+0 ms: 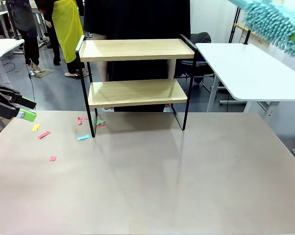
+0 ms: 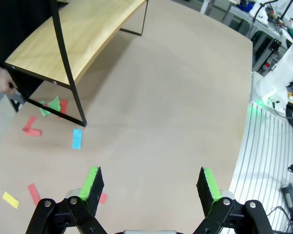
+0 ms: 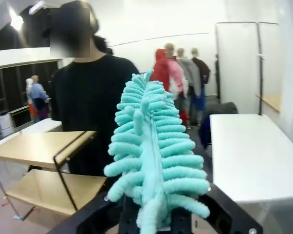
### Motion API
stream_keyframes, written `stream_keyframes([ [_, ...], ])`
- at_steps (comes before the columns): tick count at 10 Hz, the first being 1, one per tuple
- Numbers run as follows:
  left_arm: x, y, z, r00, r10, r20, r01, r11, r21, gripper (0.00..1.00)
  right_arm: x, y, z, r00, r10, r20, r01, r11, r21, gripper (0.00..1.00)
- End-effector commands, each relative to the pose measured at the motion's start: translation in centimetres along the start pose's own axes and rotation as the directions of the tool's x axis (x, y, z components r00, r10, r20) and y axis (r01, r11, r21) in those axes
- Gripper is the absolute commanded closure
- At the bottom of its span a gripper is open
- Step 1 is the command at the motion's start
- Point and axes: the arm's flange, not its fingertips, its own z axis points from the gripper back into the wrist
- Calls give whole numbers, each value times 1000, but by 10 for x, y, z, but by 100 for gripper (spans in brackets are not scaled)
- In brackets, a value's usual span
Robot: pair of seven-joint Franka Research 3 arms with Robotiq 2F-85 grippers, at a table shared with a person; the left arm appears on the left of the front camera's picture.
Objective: Clean the shelf.
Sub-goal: Hand the Duster back to the human.
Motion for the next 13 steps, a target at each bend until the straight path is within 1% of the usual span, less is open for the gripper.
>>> stream_keyframes([
  [1,1,-1,1,1000,10,4,-10,1000,-7,0,-16,2,-6,1000,24,3,-24,996,-80,84],
  [2,1,-1,1,1000,10,4,-10,1000,-7,0,-23,1,-7,1000,20,-12,-21,996,-85,84],
  [4,1,-1,1,1000,10,4,-10,1000,-7,0,-59,1,-10,996,3,-85,-11,996,-91,84],
  [6,1,-1,1,1000,10,4,-10,1000,-7,0,-92,4,-6,991,8,-131,-23,993,-112,84],
  [8,1,-1,1,1000,10,4,-10,1000,-7,0,-115,7,-5,985,-5,-175,-14,994,-108,84],
  [9,1,-1,1,1000,10,4,-10,1000,-7,0,-120,8,-6,983,-9,-185,-10,994,-105,84],
  [10,1,-1,1,1000,10,4,-10,1000,-7,0,-120,9,-8,986,13,-165,-28,996,-86,84],
  [11,1,-1,1,1000,10,4,-10,1000,-7,0,-103,-4,-21,979,-45,-199,30,997,-76,84],
  [13,1,-1,1,1000,10,4,-10,1000,-7,0,-103,-4,-21,979,-45,-199,30,997,-76,84],
])
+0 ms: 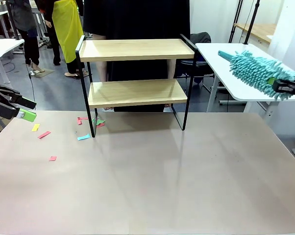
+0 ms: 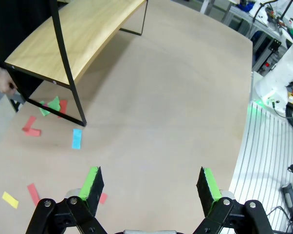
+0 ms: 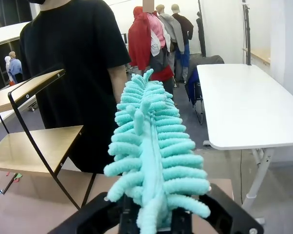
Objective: Clean the shelf.
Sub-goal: Hand the Duster back to the human.
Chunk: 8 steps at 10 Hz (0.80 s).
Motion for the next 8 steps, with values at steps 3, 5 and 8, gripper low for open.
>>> stream_keyframes([
  [3,1,-1,2,1000,9,4,-9,1000,-6,0,3,1,1,1000,4,3,-4,1000,-5,84],
  [5,1,-1,2,1000,9,4,-9,1000,-6,0,3,1,1,1000,4,3,-4,1000,-5,84],
  [8,1,-1,2,1000,9,4,-9,1000,-6,0,3,1,1,1000,4,3,-4,1000,-5,84],
])
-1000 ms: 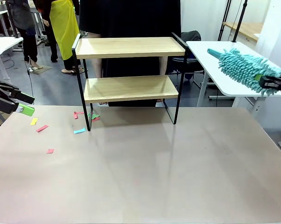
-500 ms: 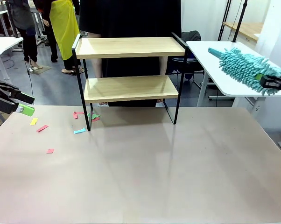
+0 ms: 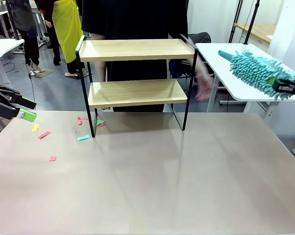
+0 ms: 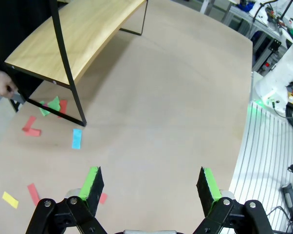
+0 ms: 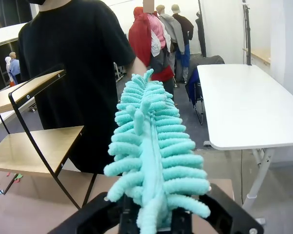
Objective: Clean the shelf.
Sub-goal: Hand the Duster back to the human.
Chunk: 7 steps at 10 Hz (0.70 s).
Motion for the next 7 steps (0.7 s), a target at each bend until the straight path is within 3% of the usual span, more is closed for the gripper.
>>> stream_keyframes([
  [1,1,-1,2,1000,9,4,-9,1000,-6,0,3,1,1,1000,6,1,-6,1000,-7,84],
  [7,1,-1,2,1000,9,4,-9,1000,-6,0,3,1,1,1000,6,1,-6,1000,-7,84],
])
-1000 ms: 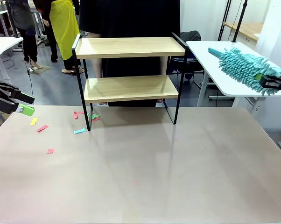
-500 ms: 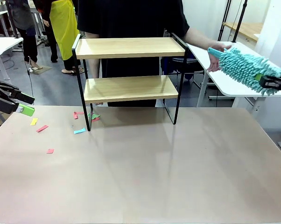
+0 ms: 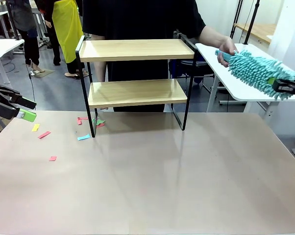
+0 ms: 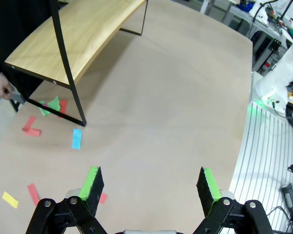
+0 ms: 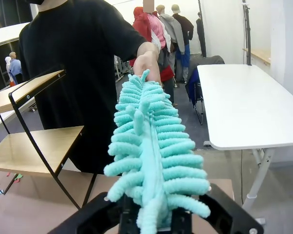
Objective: Clean the shelf.
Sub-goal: Hand the Duster back to the human.
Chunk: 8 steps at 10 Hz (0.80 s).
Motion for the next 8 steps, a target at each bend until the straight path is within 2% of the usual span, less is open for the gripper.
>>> stream_keyframes([
  [1,1,-1,2,1000,9,4,-9,1000,-6,0,3,1,1,1000,6,1,-6,1000,-7,84],
  [3,1,-1,2,1000,9,4,-9,1000,-6,0,3,1,1,1000,6,1,-6,1000,-7,84],
  [4,1,-1,2,1000,9,4,-9,1000,-6,0,0,0,0,1000,-1,0,1,1000,-2,71],
  [5,1,-1,2,1000,9,4,-9,1000,-6,0,2,-1,2,1000,0,-5,0,1000,21,28],
  [7,1,-1,2,1000,9,4,-9,1000,-6,0,13,-1,7,1000,-6,-7,6,1000,21,0],
  [8,1,-1,2,1000,9,4,-9,1000,-6,0,23,-4,9,1000,-16,2,16,1000,21,0],
])
